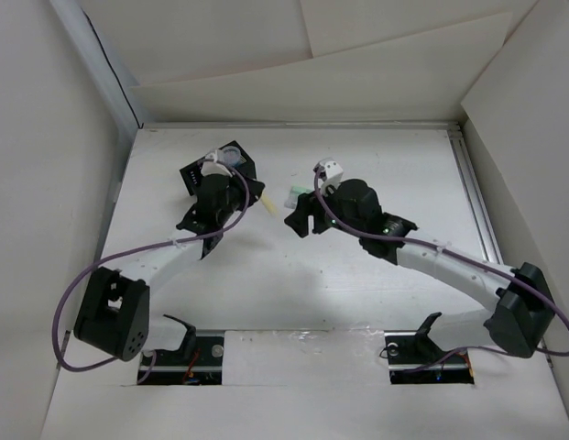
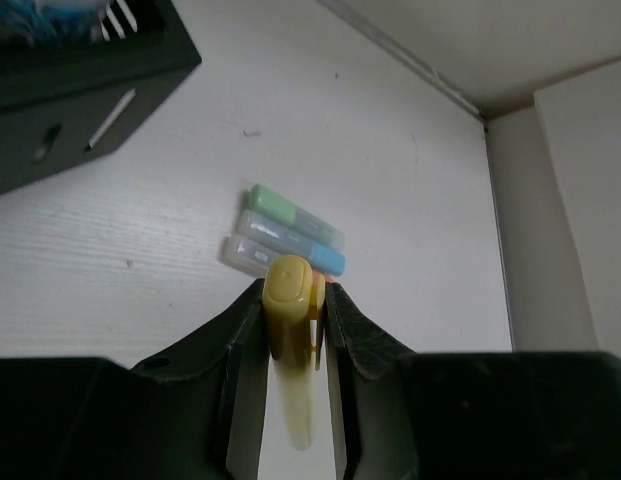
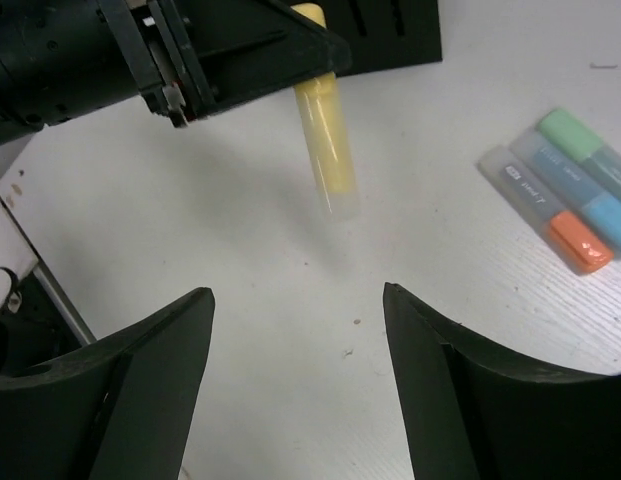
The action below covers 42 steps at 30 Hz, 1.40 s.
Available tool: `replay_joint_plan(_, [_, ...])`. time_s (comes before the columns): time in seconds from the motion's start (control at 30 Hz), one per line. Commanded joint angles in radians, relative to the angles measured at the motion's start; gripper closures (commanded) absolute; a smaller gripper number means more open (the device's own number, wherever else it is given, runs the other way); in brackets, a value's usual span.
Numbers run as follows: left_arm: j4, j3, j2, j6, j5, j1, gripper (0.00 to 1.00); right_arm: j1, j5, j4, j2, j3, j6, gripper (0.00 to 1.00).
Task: Sort the stationery into containers
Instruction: Pick up the pen from the center of the board, then place the pen in the storage box.
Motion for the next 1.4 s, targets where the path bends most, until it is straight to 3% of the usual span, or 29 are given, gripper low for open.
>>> replay_joint_plan(0.0, [-0.07,0.127,-0.092,0.065,-0.152,0.005,0.94,0.011,0.075,0.048,-0.057,-0.02,0.031,0.25])
replay_joint_plan(0.27, [-0.264,0.309,-0.101,0.114,-0.642,0.014,0.91,0.011,0.136,0.048,-0.098,-0.051,0.064,0.25])
replay_joint_plan(0.4, [-0.302,0.372,-0.037,0.15,-0.796,0.014,0.89,0.011,0.136,0.048,-0.12,-0.061,0.064,0.25])
replay_joint_plan(0.57, [-0.348,0.428,0.026,0.139,-0.698,0.164,0.91,0.011,0.15,0.048,-0.12,-0.061,0.064,0.25])
replay_joint_plan(0.67, [-0.348,0.442,0.084,0.151,-0.724,0.2,0.91,0.011,0.161,0.048,-0.12,-0.061,0.064,0.25])
replay_joint_plan(1.17, [-0.258,0.496,0.264,0.275,-0.841,0.2,0.91,0.001,0.193,0.048,-0.061,-0.061,0.064,0.25])
replay_joint_plan(1.3, [-0.258,0.473,0.273,0.245,-0.826,0.2,0.82,-0.008,0.228,0.048,-0.029,-0.061,0.064,0.25])
replay_joint_plan(1.37, [-0.247,0.452,0.264,0.235,-0.815,0.2,0.68,-0.02,0.237,0.048,-0.014,-0.052,0.064,0.25])
